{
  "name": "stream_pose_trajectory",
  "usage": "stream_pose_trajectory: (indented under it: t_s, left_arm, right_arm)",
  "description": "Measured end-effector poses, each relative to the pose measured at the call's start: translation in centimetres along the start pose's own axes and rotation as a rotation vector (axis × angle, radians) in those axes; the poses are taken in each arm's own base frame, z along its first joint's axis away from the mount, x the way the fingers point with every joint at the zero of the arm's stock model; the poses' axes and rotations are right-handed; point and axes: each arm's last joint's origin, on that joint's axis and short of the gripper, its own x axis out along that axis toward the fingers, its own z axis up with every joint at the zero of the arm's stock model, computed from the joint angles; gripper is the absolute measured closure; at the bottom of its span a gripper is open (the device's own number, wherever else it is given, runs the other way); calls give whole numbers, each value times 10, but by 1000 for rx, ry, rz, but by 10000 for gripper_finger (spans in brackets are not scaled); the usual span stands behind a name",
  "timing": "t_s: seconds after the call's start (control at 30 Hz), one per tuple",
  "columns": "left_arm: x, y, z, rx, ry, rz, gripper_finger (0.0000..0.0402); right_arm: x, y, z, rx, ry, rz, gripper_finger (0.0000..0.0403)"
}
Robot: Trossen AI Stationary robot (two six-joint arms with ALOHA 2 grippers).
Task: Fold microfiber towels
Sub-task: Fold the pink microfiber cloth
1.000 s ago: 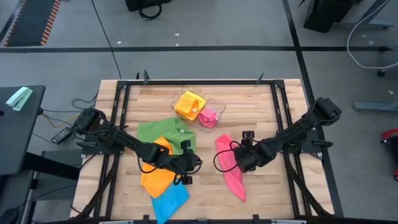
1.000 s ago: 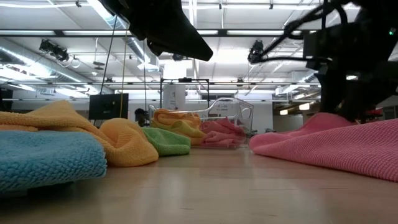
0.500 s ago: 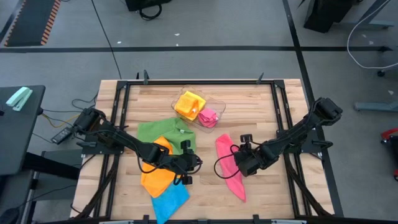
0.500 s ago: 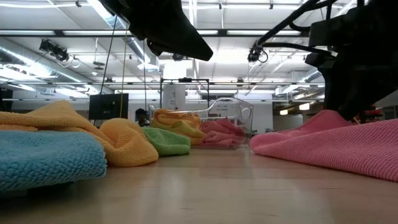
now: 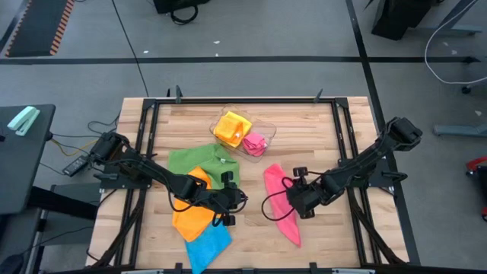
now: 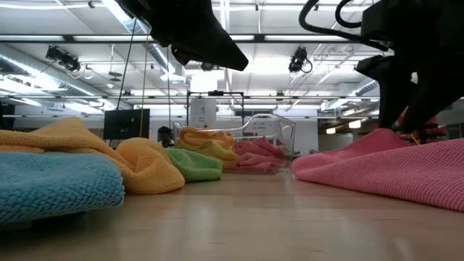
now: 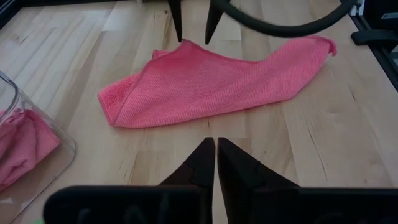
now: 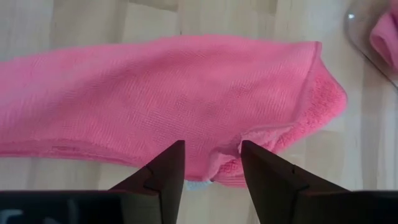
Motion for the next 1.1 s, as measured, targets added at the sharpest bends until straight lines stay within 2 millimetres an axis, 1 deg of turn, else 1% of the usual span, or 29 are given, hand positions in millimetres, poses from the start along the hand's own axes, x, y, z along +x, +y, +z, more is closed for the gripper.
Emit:
stream_pose_trajectory:
  t_s: [0.2, 0.33, 0.53, 0.67, 0.83, 0.93, 1.0, 1.1]
  left_arm:
    - [0, 0, 0, 0, 0, 0, 366]
    - [0, 0, 0, 0, 0, 0, 368]
    - [0, 0, 0, 0, 0, 0, 377]
    - [0, 0, 0, 0, 0, 0, 377]
    - [0, 0, 0, 0, 0, 0, 369]
    - [0, 0, 0, 0, 0, 0, 368]
    - [0, 0, 0, 0, 0, 0, 369]
    - [0, 0, 0, 0, 0, 0, 373]
  right_arm:
    - [2, -6, 2, 48, 6, -7, 234]
    - [5, -10, 3, 80, 17, 16, 234]
    - [17, -15, -6, 90, 30, 18, 243]
    - [19, -17, -7, 87, 33, 4, 277]
    - [19, -17, -6, 66, 17, 8, 346]
    - [19, -17, -6, 50, 19, 8, 378]
    - [15, -14, -4, 22, 26, 9, 392]
    - [2, -6, 5, -23, 2, 29, 397]
